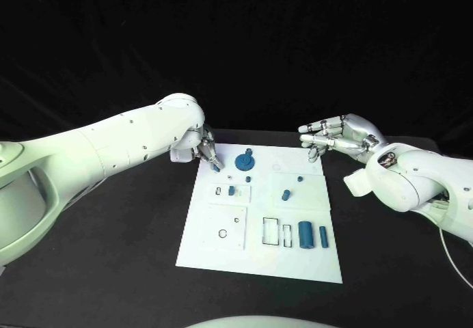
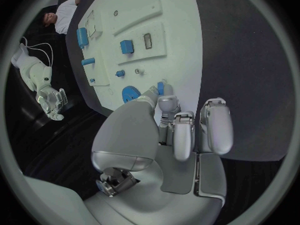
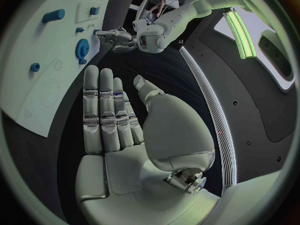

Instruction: Assemble the parts on the task board

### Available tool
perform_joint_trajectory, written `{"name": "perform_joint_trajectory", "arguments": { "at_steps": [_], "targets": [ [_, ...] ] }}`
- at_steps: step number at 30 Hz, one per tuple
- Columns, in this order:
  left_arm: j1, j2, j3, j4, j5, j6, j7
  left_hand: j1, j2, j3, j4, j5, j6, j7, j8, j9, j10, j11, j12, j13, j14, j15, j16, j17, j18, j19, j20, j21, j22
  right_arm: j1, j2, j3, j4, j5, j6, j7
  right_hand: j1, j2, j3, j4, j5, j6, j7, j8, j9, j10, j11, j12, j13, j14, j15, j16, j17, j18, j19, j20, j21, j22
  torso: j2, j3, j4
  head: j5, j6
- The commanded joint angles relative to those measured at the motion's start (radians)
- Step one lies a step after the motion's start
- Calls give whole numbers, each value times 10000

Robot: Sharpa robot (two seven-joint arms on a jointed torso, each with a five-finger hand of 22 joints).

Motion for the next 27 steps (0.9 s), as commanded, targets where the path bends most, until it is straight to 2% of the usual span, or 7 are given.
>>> {"name": "perform_joint_trajectory", "arguments": {
  "at_steps": [1, 3, 7, 11, 14, 19, 27],
  "targets": [
    [-20, 21, -21, -5, 46, 12, 76, -179, -268, 1564, -771, 7, -8, 22, 143, 93, 37, 16, -40, -37, 1050, 32, 24, 2633, 108, 49, 7, 49, 31, -6, 7, 0, 12, -54, 170, 55, 41, 72, -51, -9, 54, 0, -11, 36, -1, -53, 0, 59, -12, -30, 2, 50, -16, 43, -45, -8, -48, -11, -11, 7, -12, -1, 4],
    [-22, -4, -26, 20, 46, -93, 127, -487, -618, 2393, -902, -7, -22, -7, 241, 159, 95, 56, -6, -44, 1050, 53, 24, 2633, 116, 64, -16, 66, 72, -6, 6, 0, 10, -55, 173, 53, 41, 72, -51, -9, 54, 0, -11, 36, -1, -53, 0, 59, -12, -30, 2, 50, -16, 43, -45, -8, -48, -11, -10, 9, -7, 0, 13],
    [-23, -124, -31, 175, 132, -388, 262, -824, -957, 3312, -1138, -14, -25, -14, 386, 255, 178, 29, 71, -12, 1050, 36, 24, 2633, 94, 99, -4, 116, 160, -6, 1, 0, 7, -55, 186, 45, 48, 84, -52, -6, 62, -5, -8, 33, -2, -61, 2, 60, -15, -36, 4, 51, -24, 43, -49, -7, -51, -12, -13, 8, 3, -6, 29],
    [-22, -469, -51, 714, 349, -958, 361, -1222, -1265, 4125, -1369, -20, -13, 3, 534, 349, 251, -3, 107, -24, 1050, 37, 24, 2633, 108, 78, -16, 71, 120, -6, -11, 0, 15, -55, 198, 32, 48, 84, -52, -6, 62, -5, -8, 33, -2, -61, 2, 60, -15, -36, 4, 51, -24, 43, -49, -7, -51, -12, -7, 10, 7, 12, 45],
    [-20, -717, -67, 1142, 446, -1293, 416, -1323, -1355, 4325, -1457, 4, 3, -24, 579, 373, 298, -14, 140, -5, 1050, 32, 24, 2633, 105, 85, -22, 78, 139, -6, -25, 0, 17, -55, 200, 23, 48, 84, -52, -6, 62, -5, -8, 33, -2, -61, 2, 60, -15, -36, 4, 51, -24, 43, -49, -7, -51, -12, -13, 4, 27, 18, 32],
    [-36, -1341, -136, 2247, 673, -2035, 530, -1556, -1523, 4659, -1602, 172, 70, -60, 664, 380, 424, -48, 213, 37, 1050, 6, 24, 2633, 75, 150, -47, 173, 281, -6, -44, 0, 21, -55, 204, 17, 51, 85, -56, -6, 65, -9, -7, 30, -3, -68, 4, 60, -17, -42, 6, 50, -29, 42, -52, -6, -53, -13, -33, 2, 60, 15, 21],
    [-266, -2137, -197, 3556, 454, -2691, 676, -1673, -1715, 4827, -1764, 217, 139, -95, 718, 345, 586, -79, 369, 194, 1050, -16, 24, 2633, 43, 215, -69, 276, 431, -6, -74, -1, 13, -55, 210, 9, 51, 85, -56, -6, 65, -9, -7, 30, -3, -68, 4, 60, -17, -42, 6, 50, -29, 42, -52, -6, -53, -13, -60, -15, 92, -3, -15]
  ]
}}
